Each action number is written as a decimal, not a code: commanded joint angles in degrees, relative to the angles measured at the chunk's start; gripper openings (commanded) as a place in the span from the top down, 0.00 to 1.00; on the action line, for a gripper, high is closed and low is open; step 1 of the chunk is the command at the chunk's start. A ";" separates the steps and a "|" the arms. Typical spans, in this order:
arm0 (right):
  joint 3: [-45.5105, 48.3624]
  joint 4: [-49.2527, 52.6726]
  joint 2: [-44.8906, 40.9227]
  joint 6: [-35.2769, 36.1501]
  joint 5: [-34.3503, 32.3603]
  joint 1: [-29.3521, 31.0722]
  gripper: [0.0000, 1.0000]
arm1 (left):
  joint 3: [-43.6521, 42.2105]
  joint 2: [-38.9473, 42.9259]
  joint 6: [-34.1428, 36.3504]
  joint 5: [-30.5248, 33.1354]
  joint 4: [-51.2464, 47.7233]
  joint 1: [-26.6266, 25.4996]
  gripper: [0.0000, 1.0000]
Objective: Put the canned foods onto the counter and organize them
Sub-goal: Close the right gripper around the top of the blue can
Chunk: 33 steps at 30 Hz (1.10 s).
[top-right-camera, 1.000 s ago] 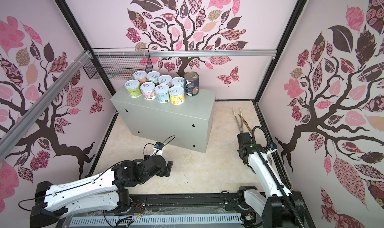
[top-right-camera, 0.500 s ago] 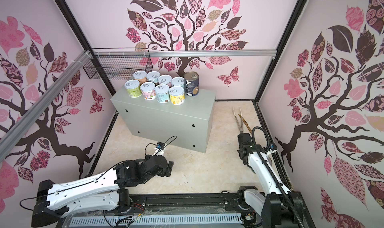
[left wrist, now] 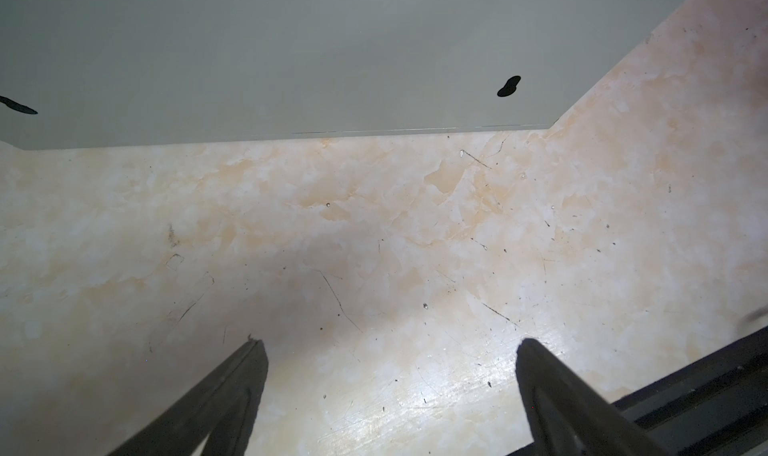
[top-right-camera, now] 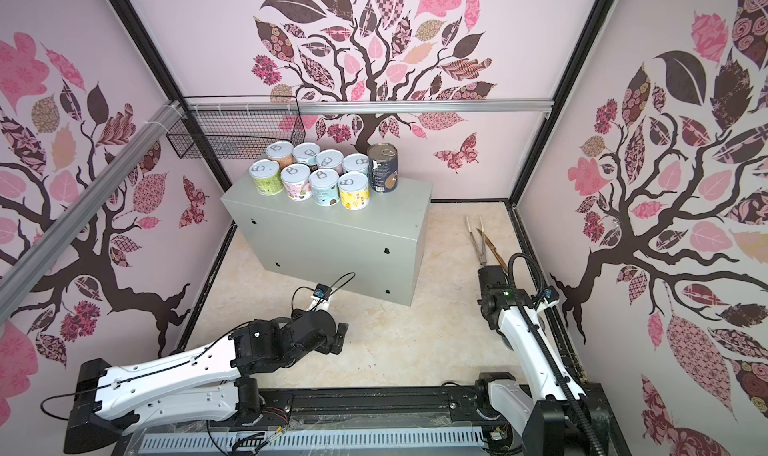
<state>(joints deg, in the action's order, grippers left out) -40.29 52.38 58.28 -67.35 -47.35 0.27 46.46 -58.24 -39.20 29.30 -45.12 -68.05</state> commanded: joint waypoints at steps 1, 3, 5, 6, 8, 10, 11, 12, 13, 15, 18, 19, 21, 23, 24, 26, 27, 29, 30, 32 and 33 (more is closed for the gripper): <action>-0.51 2.29 -1.90 -0.69 -0.50 -0.36 0.00 | 1.38 -0.20 0.53 0.50 0.96 -0.24 0.03; 0.95 1.35 -2.50 -0.68 0.51 -0.36 0.00 | 1.36 -0.22 0.53 0.50 1.17 -0.24 0.03; 2.63 -0.04 -2.47 -0.75 1.36 -0.35 0.00 | 1.27 -0.38 0.40 0.42 1.17 -0.24 0.03; 3.29 -0.68 -2.34 -0.68 1.53 -0.32 0.00 | 1.31 -0.39 0.28 0.32 1.02 -0.24 0.03; 4.63 -2.40 -1.47 -0.38 1.86 -0.35 0.00 | 1.14 -0.22 0.04 0.32 0.87 -0.24 0.03; 5.26 -3.29 -0.44 -0.53 2.08 -0.36 0.00 | 0.83 0.01 -0.10 0.40 0.87 -0.24 0.03; 5.40 -3.55 0.19 -0.72 2.24 -0.34 0.00 | 0.68 0.17 -0.17 0.41 0.83 -0.24 0.03; 5.55 -3.81 0.61 -0.78 2.33 -0.30 0.00 | 0.61 0.36 -0.24 0.46 0.76 -0.24 0.03; 5.58 -4.03 1.02 -0.76 2.33 -0.35 0.00 | 0.58 0.40 -0.31 0.49 0.67 -0.24 0.03; 5.65 -4.69 1.52 -0.58 2.10 -0.36 0.00 | 0.48 0.53 -0.35 0.65 0.52 -0.24 0.03; 5.50 -5.49 2.02 0.10 1.27 -0.32 0.00 | 0.40 0.46 -0.48 0.76 0.61 -0.21 0.03; 5.41 -5.68 2.22 0.19 0.93 -0.41 0.00 | 0.30 0.40 -0.56 0.68 0.70 -0.23 0.03; 5.44 -6.10 2.75 0.46 0.62 -0.45 0.00 | 0.35 0.07 -0.53 0.67 0.81 -0.21 0.03; 5.66 -6.90 3.47 0.80 0.29 -0.54 0.00 | 0.37 -0.12 -0.53 0.61 0.98 -0.24 0.03; 5.84 -7.11 3.88 0.82 0.02 -0.56 0.00 | 0.31 -0.25 -0.45 0.58 1.16 -0.24 0.03; 5.97 -7.53 4.85 0.82 -0.61 -0.88 0.00 | 0.32 -0.40 -0.44 0.51 1.38 -0.24 0.03; 6.05 -7.74 5.40 0.82 -0.84 -1.19 0.00 | 0.22 -0.56 -0.36 0.50 1.49 -0.23 0.03; 6.18 -8.36 6.28 1.05 -0.65 -2.06 0.00 | 0.00 -0.73 -0.38 0.50 1.87 -0.16 0.03; 6.39 -8.92 6.57 1.37 -0.34 -2.62 0.00 | -0.13 -0.91 -0.27 0.41 2.00 -0.23 0.02; 6.50 -9.72 6.87 1.67 -0.06 -3.19 0.00 | -0.52 -1.16 -0.39 0.41 2.37 -0.24 0.02; 6.54 -10.03 6.95 1.86 -0.18 -3.34 0.00 | -0.72 -1.33 -0.32 0.43 2.59 -0.24 0.02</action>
<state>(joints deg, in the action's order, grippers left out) -34.00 43.44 64.42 -66.37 -46.37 -2.42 46.39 -59.18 -39.24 29.30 -44.10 -68.05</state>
